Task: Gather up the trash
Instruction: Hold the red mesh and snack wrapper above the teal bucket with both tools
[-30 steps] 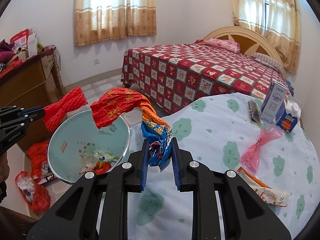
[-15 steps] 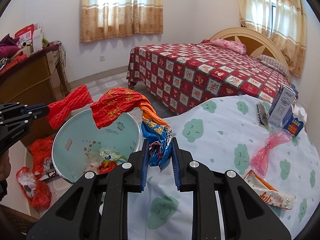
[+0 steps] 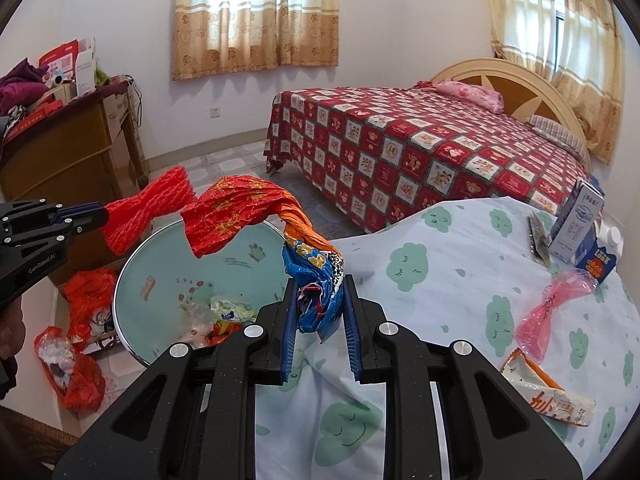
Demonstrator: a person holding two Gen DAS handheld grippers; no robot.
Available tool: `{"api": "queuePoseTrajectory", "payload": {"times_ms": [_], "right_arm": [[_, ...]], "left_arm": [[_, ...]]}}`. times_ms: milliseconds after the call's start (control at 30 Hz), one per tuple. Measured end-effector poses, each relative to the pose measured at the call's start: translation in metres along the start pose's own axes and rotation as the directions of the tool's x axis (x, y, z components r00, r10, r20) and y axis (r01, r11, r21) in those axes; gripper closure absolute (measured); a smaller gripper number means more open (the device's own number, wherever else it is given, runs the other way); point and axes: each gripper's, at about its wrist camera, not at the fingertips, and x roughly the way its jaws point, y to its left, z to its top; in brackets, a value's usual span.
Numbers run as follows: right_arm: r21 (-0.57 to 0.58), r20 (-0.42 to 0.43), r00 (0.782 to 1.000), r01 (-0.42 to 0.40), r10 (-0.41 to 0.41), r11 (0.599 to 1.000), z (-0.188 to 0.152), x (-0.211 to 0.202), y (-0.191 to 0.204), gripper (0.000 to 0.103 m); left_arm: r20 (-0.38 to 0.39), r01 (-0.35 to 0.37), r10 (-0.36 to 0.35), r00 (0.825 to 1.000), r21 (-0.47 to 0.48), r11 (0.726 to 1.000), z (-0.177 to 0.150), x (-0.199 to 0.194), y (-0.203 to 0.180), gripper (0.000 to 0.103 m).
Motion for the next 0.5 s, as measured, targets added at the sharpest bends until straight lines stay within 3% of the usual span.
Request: {"api": "queuePoseTrajectory", "payload": {"times_ms": [500], "right_arm": [[-0.009, -0.004, 1.0, -0.008, 0.008, 1.0, 0.0004, 0.0025, 0.0069, 0.081]], "left_arm": [[0.001, 0.001, -0.001, 1.0, 0.0, 1.0, 0.0002, -0.0001, 0.0005, 0.094]]}}
